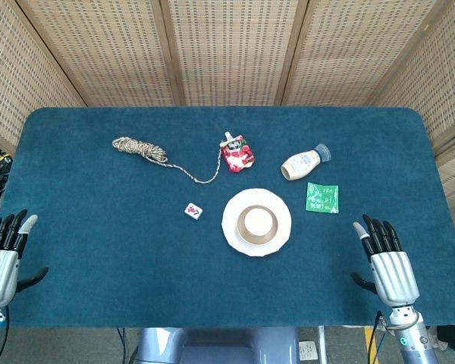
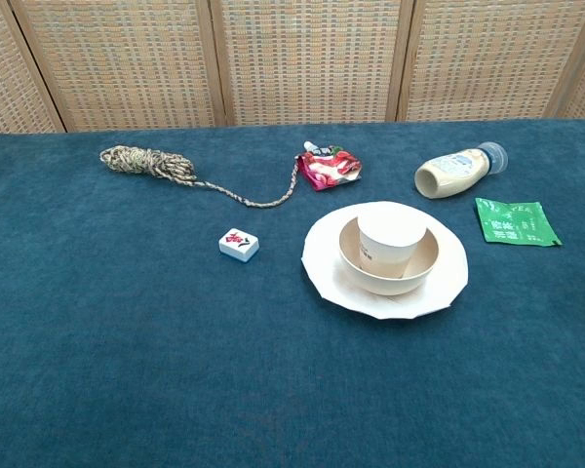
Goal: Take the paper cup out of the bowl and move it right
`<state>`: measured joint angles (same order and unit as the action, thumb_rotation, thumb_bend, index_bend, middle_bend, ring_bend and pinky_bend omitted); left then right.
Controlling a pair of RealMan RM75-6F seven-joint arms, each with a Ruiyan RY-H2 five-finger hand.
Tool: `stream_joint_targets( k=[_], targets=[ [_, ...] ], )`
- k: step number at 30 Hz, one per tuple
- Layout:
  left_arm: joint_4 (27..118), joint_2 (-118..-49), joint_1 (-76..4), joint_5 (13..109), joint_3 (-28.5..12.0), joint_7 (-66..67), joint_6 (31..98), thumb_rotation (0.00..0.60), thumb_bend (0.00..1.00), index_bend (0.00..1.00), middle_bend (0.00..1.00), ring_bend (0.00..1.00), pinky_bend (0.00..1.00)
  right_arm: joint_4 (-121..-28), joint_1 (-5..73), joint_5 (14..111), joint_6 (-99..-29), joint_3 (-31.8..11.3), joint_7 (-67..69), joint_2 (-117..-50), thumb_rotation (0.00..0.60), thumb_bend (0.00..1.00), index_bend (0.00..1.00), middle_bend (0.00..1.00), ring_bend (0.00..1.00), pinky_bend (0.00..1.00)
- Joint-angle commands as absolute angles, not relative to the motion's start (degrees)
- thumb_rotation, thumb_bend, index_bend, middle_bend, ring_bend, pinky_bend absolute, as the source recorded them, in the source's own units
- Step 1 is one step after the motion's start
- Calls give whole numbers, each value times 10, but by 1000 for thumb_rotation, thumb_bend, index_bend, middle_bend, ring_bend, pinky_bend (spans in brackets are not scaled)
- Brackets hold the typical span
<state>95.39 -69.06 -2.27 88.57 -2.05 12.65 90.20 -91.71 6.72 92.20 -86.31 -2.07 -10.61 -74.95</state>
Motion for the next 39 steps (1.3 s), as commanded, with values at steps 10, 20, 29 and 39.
stream_joint_targets(
  k=[10,20,29,39],
  targets=[
    [955,-687,-23,882,-23,119,902,600,27,0,0,0,0,-929,69,928,-863,-20,-109,-747,600,198,0,0,0,0],
    [957,-680,-23,881,-26,101,903,600,26,0,0,0,0,-1022,116,920,-797,-40,-140,-732,600,195,35,0,0,0],
    [960,-670,-22,879,-26,79,902,600,26,0,0,0,0,-1094,213,820,-669,-99,-264,-779,600,266,171,0,0,0],
    [959,-665,-25,882,-23,62,895,600,27,0,0,0,0,-1081,306,645,-614,-146,-418,-874,600,357,198,0,0,4]
  ],
)
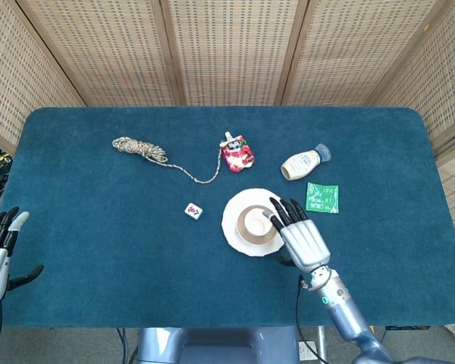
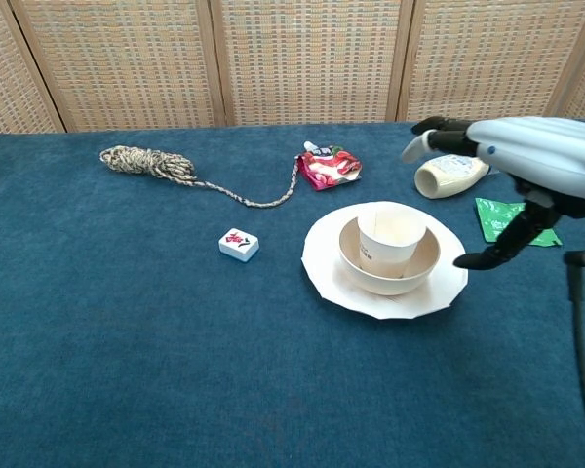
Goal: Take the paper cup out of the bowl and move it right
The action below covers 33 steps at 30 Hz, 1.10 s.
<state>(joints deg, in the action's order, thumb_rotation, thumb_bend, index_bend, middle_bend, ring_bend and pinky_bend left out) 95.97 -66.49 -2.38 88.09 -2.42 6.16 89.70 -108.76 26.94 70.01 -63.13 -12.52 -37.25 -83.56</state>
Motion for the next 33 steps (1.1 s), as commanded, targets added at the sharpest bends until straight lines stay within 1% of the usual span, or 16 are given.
stream_joint_targets(
  k=[1,8,18,29,33],
  targets=[
    [959,-665,-25,882,-22,62,893,600,27,0,0,0,0,-1076,314,630,-613,-149,-426,-882,600,361,200,0,0,6],
    [957,-665,-28,873,-25,56,885,600,26,0,0,0,0,-1046,359,561,-622,-161,-468,-913,600,389,208,0,0,11],
    [956,-664,-30,870,-24,52,880,600,26,0,0,0,0,-1009,406,483,-630,-174,-507,-932,600,411,230,0,0,18],
    [957,-661,-30,874,-23,46,882,600,27,0,0,0,0,-1008,438,414,-661,-164,-548,-936,600,431,250,0,0,22],
    [957,-660,-31,874,-23,43,881,600,27,0,0,0,0,-1008,447,399,-670,-157,-554,-940,600,431,280,0,0,26]
  ],
)
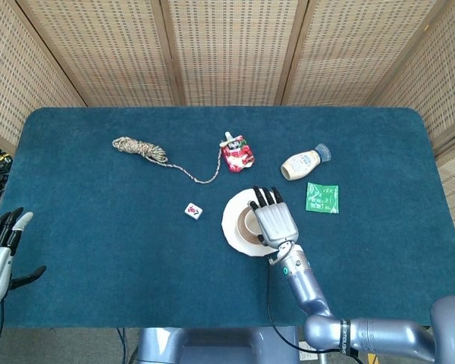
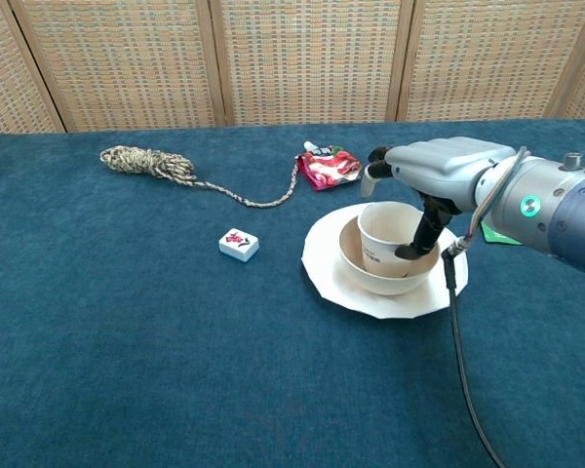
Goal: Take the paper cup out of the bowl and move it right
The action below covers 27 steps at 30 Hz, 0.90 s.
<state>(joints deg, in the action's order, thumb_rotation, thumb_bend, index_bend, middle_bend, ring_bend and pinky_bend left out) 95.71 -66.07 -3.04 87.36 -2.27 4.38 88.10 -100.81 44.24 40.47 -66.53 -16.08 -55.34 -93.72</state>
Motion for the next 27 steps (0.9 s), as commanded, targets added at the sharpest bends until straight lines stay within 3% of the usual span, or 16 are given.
stream_joint_targets(
  k=[1,9,18,27],
  targets=[
    [957,-660,-31,874,-22,43,880,600,26,0,0,0,0,-1006,449,401,-671,-155,-552,-942,600,431,292,0,0,30],
    [957,-661,-31,875,-21,44,880,600,27,0,0,0,0,-981,456,421,-684,-140,-531,-957,600,432,439,63,0,80],
    [955,-663,-33,870,-23,46,876,600,25,0,0,0,0,-1013,459,461,-708,-150,-508,-929,600,433,464,88,0,87],
    [955,-663,-32,868,-23,48,878,600,27,0,0,0,0,-1091,448,482,-756,-183,-508,-844,600,432,463,88,0,87]
  ],
)
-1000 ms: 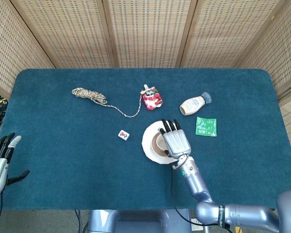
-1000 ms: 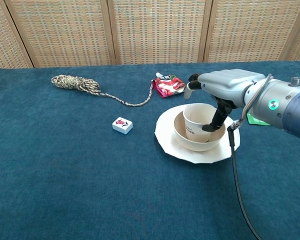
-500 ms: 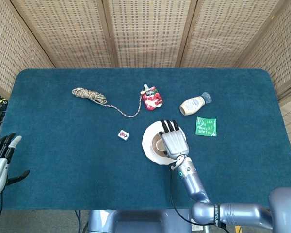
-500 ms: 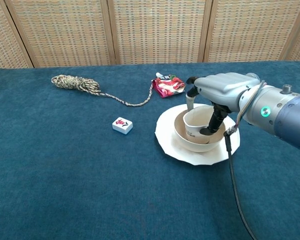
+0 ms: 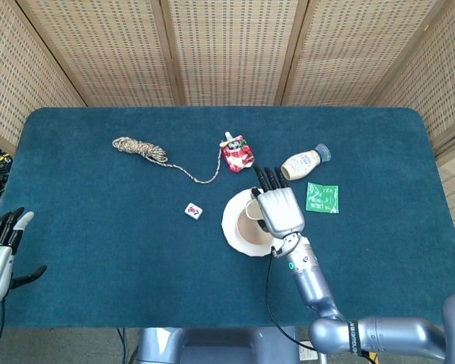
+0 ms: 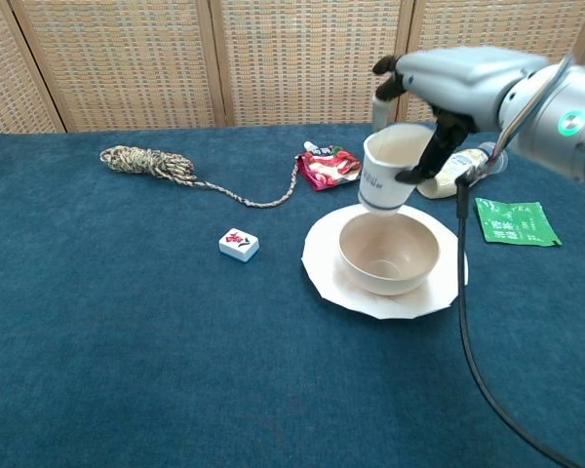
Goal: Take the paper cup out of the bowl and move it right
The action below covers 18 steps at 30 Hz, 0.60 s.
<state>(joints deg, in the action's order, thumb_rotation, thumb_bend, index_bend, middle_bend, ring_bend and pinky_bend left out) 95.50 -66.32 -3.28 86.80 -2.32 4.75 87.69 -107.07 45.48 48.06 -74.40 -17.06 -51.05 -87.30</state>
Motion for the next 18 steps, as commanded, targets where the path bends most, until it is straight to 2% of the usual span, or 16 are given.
stream_joint_targets(
  k=[1,7,18],
  targets=[
    [955,-663,-32,869,-23,49,878,600,26,0,0,0,0,-1093,444,475,-757,-187,-503,-832,600,432,463,88,0,87],
    [956,-664,-32,870,-23,52,879,600,26,0,0,0,0,-1075,431,453,-754,-184,-489,-804,600,431,463,88,0,87],
    [957,-668,-32,871,-22,63,880,600,26,0,0,0,0,-963,379,397,-703,-143,-403,-785,600,431,463,88,0,87]
  ],
)
